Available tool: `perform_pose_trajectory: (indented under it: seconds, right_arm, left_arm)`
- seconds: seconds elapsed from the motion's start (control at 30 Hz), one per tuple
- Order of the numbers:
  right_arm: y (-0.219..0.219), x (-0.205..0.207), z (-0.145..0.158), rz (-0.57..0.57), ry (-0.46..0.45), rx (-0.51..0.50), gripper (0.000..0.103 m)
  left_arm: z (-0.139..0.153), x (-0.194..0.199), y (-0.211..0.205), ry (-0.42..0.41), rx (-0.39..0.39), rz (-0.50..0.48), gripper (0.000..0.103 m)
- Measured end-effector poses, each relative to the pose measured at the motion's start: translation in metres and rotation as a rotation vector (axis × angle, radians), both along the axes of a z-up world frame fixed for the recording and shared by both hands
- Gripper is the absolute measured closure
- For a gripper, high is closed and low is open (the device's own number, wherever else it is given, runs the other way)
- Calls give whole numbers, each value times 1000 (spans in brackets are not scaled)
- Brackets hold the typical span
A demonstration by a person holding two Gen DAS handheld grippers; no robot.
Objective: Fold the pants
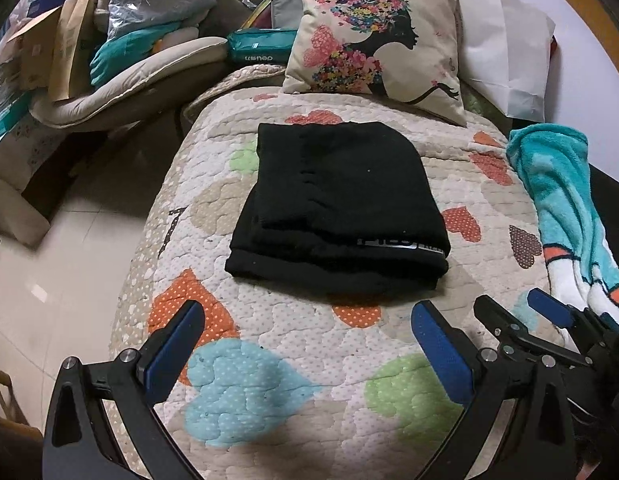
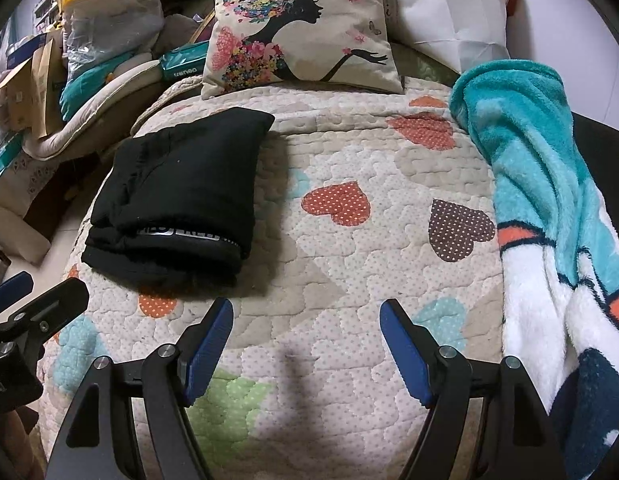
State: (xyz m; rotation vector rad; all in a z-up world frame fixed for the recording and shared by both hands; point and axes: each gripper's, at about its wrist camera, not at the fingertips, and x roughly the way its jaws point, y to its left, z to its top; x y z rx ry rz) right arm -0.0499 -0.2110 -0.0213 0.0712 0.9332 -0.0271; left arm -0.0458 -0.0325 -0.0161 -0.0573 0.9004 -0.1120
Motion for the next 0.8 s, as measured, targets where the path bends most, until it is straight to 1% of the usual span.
perform_pose_trajectory:
  seconds: [0.27, 0.8]
  right_arm:
    - [-2, 0, 1, -9, 1, -3, 22]
    - [-3, 0, -4, -18, 15, -3, 21]
  left_arm:
    - [3, -4, -5, -35, 22, -9, 0]
    - [-2, -1, -4, -13, 13, -13, 0]
